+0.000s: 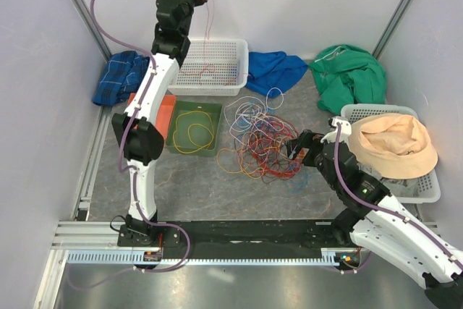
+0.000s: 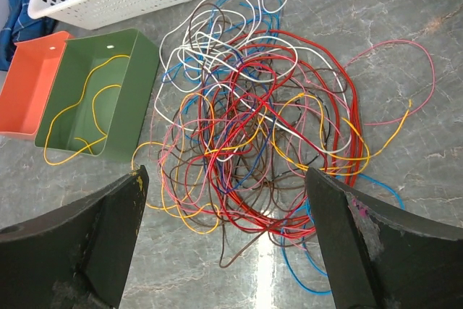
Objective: Untangle the cables
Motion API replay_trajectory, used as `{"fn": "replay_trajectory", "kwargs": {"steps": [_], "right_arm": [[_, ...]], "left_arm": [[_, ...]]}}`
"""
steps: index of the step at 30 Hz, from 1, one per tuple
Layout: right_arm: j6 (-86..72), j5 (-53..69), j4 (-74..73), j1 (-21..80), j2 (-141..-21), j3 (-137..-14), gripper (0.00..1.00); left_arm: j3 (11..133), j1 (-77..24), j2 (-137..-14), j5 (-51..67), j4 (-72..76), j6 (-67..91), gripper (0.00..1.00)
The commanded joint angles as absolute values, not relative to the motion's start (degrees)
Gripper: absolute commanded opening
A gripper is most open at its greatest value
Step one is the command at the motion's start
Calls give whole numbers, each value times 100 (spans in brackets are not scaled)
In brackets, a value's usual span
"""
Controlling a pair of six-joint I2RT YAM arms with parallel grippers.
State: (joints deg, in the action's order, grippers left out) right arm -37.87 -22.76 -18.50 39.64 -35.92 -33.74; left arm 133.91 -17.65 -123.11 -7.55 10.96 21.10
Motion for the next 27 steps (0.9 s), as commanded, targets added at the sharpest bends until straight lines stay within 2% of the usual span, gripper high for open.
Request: {"fn": "replay_trajectory", "kwargs": {"steps": [1, 4, 9, 10, 11, 12, 13, 14, 22, 24, 27], "right_arm": [[-3674, -2311, -1442, 3981, -3507, -3261, 98], [-3630, -2408, -1345, 3973, -3586, -3156, 98], [-3674, -2339, -1055, 3981, -3946, -2962, 98], [-3674, -2312, -1029, 3981, -4068, -2945, 98], [-3683, -2285, -1011, 3981, -4139, -2944, 98], [-3683, -2268, -976, 3981, -4192, -2953, 98], [-3683, -2224, -976, 3973, -4297, -2971, 98], [-3674, -2198, -967, 3973, -4324, -2979, 98], [-3753, -2171, -905, 3973, -4219, -2927, 98], [-3779, -2171, -949, 3981, -4210, -2944, 98], [-3867, -2031, -1046, 3981, -4149, -2979, 98]], "left_arm": [[13859, -1723, -12945, -1177, 1828, 1618, 2], [14229, -1688, -13473, -1265, 1924, 1363, 2], [14028, -1617, -13859, -1477, 1899, 1301, 2], [14010, -1608, -13895, -1424, 1820, 1336, 12], [13923, -1608, -13922, -1485, 1671, 1388, 26], [13852, -1608, -13904, -1581, 1635, 1458, 57], [13773, -1600, -13835, -1634, 1626, 1589, 69], [13572, -1600, -13773, -1661, 1617, 1634, 98], [12622, -1766, -12499, -2249, 1276, 1618, 100], [12796, -1889, -12392, -2486, 855, 1207, 100], [13612, -1916, -12787, -2487, -576, 810, 99]]}}
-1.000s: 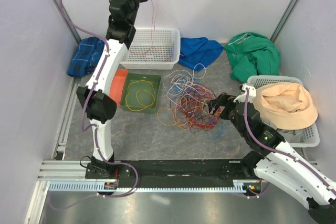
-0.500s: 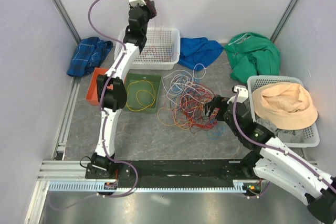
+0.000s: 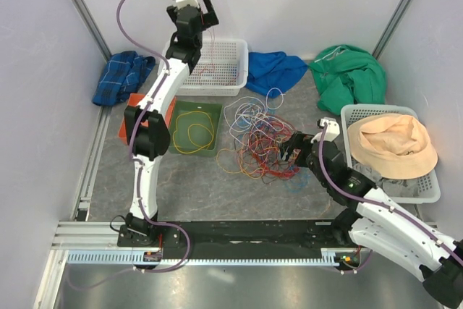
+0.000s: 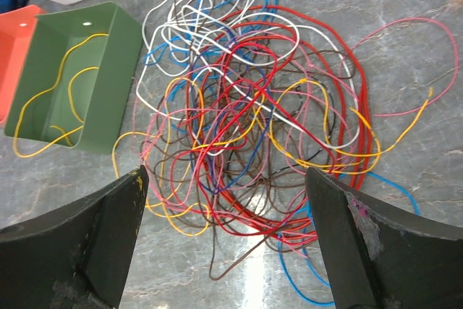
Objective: Untangle the cables
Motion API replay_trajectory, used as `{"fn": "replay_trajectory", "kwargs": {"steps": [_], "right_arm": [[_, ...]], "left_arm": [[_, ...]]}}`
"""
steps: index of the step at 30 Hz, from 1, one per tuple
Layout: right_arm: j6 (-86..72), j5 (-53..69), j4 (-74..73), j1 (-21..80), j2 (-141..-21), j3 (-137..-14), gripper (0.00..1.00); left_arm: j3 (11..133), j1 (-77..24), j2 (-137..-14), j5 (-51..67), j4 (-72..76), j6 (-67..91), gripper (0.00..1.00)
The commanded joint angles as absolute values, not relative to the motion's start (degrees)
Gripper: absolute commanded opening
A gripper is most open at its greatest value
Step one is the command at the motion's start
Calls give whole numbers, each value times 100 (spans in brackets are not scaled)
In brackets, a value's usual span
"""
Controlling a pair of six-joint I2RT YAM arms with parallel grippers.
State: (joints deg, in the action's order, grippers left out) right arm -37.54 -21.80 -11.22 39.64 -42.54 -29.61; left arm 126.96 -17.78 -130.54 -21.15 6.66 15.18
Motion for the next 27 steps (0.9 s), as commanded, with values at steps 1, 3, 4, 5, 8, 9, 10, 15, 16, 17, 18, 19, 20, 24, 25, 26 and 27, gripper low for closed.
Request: {"fn": "replay_trajectory", "kwargs": {"steps": [1, 3, 4, 5, 8, 9, 10, 15, 16, 17, 18, 19, 20, 24, 25, 26, 27], "right_arm": [[-3911, -1978, -1063, 3973, -4079, -2979, 98], [-3972, -1838, -1151, 3981, -3982, -2988, 98], [-3999, -1811, -1186, 3981, -3886, -2980, 98], [-4051, -1811, -1256, 3973, -3833, -2971, 98], [-4122, -1802, -1336, 3981, -3665, -2927, 98], [-4139, -1793, -1345, 3981, -3622, -2918, 98], [-4157, -1767, -1353, 3973, -3604, -2927, 98], [-4166, -1784, -1345, 3981, -3665, -3023, 98], [-4166, -1793, -1319, 3973, -3743, -3032, 98], [-4166, -1802, -1231, 3981, -3788, -3084, 98], [-4140, -1810, -1161, 3981, -3901, -3120, 98], [-4114, -1845, -1082, 3981, -3981, -3172, 98], [-4087, -1898, -890, 3973, -4068, -3277, 98], [-4025, -1802, -370, 3981, -4892, -3734, 98], [-4025, -1750, -273, 3973, -5026, -3822, 98], [-4025, -1723, -81, 3981, -5167, -3971, 98], [-3999, -1714, -44, 3973, -5446, -4034, 98]], "left_arm": [[13884, -1907, -12919, -2487, -1250, 730, 100], [13661, -1890, -12851, -2444, -1406, 589, 100], [13536, -1864, -12832, -2452, -1519, 650, 100], [13631, -1802, -12849, -2426, -2095, 781, 100], [13886, -1531, -12990, -1655, -2994, 1624, 100], [13887, -1451, -12990, -1087, -3119, 2061, 100], [13878, -1354, -12973, -768, -3190, 2266, 100], [13930, -976, -13008, 822, -3392, 3267, 100], [14000, -949, -13069, 974, -3393, 3322, 100], [14018, -941, -13095, 1089, -3410, 3331, 100], [14019, -940, -13113, 1238, -3410, 3383, 100], [13992, -940, -13105, 1283, -3401, 3427, 100], [13975, -940, -13113, 1301, -3401, 3454, 100], [13939, -923, -13140, 1047, -3542, 3647, 100], [13974, -879, -13148, 950, -3681, 3682, 100], [13992, -853, -13166, 906, -3735, 3744, 100], [14010, -818, -13192, 957, -3788, 3883, 100]]}}
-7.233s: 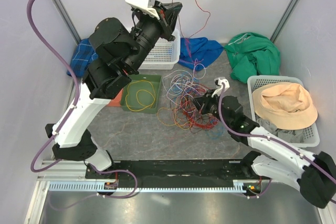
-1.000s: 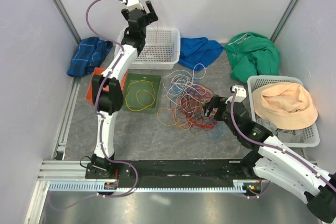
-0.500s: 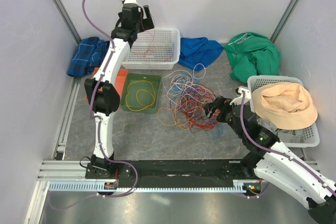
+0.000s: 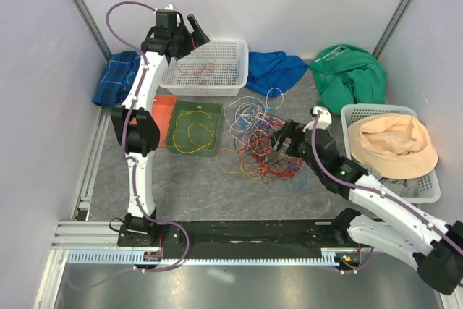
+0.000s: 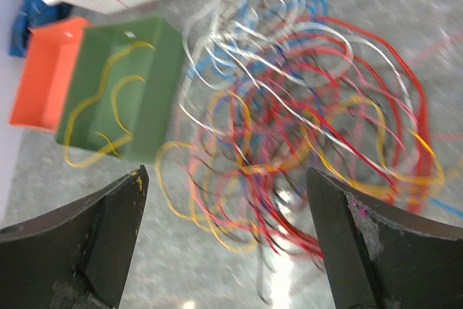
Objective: Untangle the cables
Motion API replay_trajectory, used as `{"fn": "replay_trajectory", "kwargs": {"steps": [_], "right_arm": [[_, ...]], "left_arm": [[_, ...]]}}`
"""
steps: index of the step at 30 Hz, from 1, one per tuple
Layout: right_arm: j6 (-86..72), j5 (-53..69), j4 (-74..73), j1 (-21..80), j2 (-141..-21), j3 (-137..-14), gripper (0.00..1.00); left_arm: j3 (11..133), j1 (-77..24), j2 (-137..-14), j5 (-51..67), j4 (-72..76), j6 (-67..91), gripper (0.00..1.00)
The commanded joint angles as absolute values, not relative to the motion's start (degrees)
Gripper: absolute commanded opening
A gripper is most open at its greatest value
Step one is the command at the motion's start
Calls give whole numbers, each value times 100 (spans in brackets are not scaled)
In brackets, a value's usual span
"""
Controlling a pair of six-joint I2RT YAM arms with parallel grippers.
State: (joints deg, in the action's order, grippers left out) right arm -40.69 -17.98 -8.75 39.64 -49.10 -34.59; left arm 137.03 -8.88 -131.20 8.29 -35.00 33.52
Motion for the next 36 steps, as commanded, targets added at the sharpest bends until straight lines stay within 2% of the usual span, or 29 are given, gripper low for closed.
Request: {"fn": "replay_trajectory", "kwargs": {"steps": [1, 9, 15, 19, 36], "right_arm": [[-3903, -1723, 356, 3981, -5597, -4086, 98], [-3270, -1293, 1870, 3981, -7774, -5106, 98], [-2849, -1037, 3189, 3981, -8980, -5712, 95], [-2576, -1002, 3795, 3973, -9553, -6099, 94], [-2250, -1002, 4658, 3946, -11310, -7075, 91]], "left_arm": [[13992, -765, -13210, 1045, -3840, 3963, 100], [13378, -1063, -12806, 1468, -3692, 4184, 100], [12990, -1459, -12261, 1494, -3533, 4140, 100], [12797, -1669, -12015, 1389, -3542, 4026, 100], [12147, -2171, -11277, 792, -3551, 3533, 100]]}}
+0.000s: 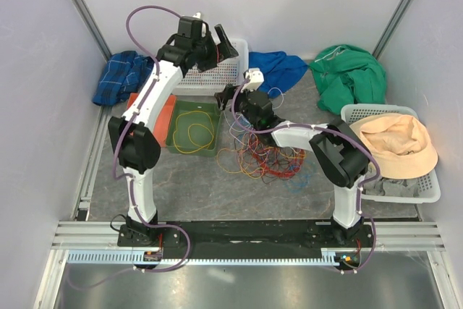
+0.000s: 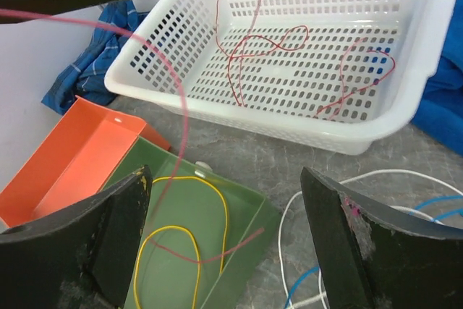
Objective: Untangle the cables
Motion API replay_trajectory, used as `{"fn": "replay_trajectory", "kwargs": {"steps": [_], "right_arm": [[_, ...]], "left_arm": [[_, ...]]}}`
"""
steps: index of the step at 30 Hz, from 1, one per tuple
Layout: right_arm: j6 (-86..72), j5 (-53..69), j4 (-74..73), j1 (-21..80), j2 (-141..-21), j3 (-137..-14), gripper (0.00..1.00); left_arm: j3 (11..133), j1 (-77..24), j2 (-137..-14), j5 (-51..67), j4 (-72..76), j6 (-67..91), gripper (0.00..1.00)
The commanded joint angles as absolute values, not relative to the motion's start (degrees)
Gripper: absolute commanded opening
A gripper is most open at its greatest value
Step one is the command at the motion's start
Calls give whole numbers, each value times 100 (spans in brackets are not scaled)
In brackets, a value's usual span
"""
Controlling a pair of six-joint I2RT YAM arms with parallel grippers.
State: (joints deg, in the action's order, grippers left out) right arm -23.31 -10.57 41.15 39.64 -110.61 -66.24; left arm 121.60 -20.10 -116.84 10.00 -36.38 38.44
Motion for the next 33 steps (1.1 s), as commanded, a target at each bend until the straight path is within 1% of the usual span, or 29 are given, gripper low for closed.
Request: {"fn": "replay_trajectory", "kwargs": {"steps": [1, 3, 4, 6, 7, 8, 9, 11, 12, 18, 22, 24, 25, 27, 28, 33], "right_arm": [[-2250, -976, 4658, 3938, -11372, -7145, 89], [-2302, -739, 4676, 3903, -11513, -7347, 80], [-2407, -677, 4780, 3894, -11531, -7374, 68], [-2469, -616, 4939, 3867, -11505, -7322, 51], [-2496, -615, 5070, 3858, -11470, -7260, 37], [-2513, -615, 5097, 3867, -11426, -7138, 30], [-2531, -624, 5124, 3850, -11295, -7067, 18], [-2557, -641, 5133, 3832, -11102, -6813, 1], [-2566, -763, 5063, 3832, -10848, -6733, 0], [-2566, -1046, 3763, 3832, -9758, -6670, 0], [-2409, -1090, 2833, 3823, -9440, -7345, 0], [-2260, -1186, 2480, 3815, -9509, -7767, 0], [-2198, -1195, 2087, 3806, -9597, -8292, 0], [-2162, -1195, 1759, 3718, -9939, -8830, 0], [-2206, -1152, 1619, 3683, -10054, -9242, 0], [-2364, -906, 1285, 3384, -11002, -10457, 0]], "left_arm": [[12138, -2214, -11259, 774, -3559, 3507, 100], [12112, -2241, -11224, 721, -3568, 3489, 100], [12103, -2250, -11241, 712, -3577, 3481, 100], [12111, -2250, -11276, 686, -3586, 3454, 100], [12111, -2250, -11294, 668, -3612, 3428, 100], [12111, -2250, -11303, 642, -3621, 3376, 100], [12120, -2241, -11329, 563, -3638, 3358, 100], [12111, -2224, -11355, 466, -3656, 3227, 100], [12111, -2198, -11399, 335, -3665, 3182, 100], [12076, -1908, -11610, 132, -3718, 3050, 100], [11927, -1846, -11681, 88, -3727, 3006, 100], [11770, -1846, -11689, 88, -3718, 3015, 100], [11708, -1846, -11681, 88, -3718, 3023, 100], [11541, -1846, -11663, 158, -3700, 3059, 100], [11488, -1846, -11654, 176, -3683, 3067, 100], [11145, -1846, -11654, 211, -3595, 3059, 100]]}}
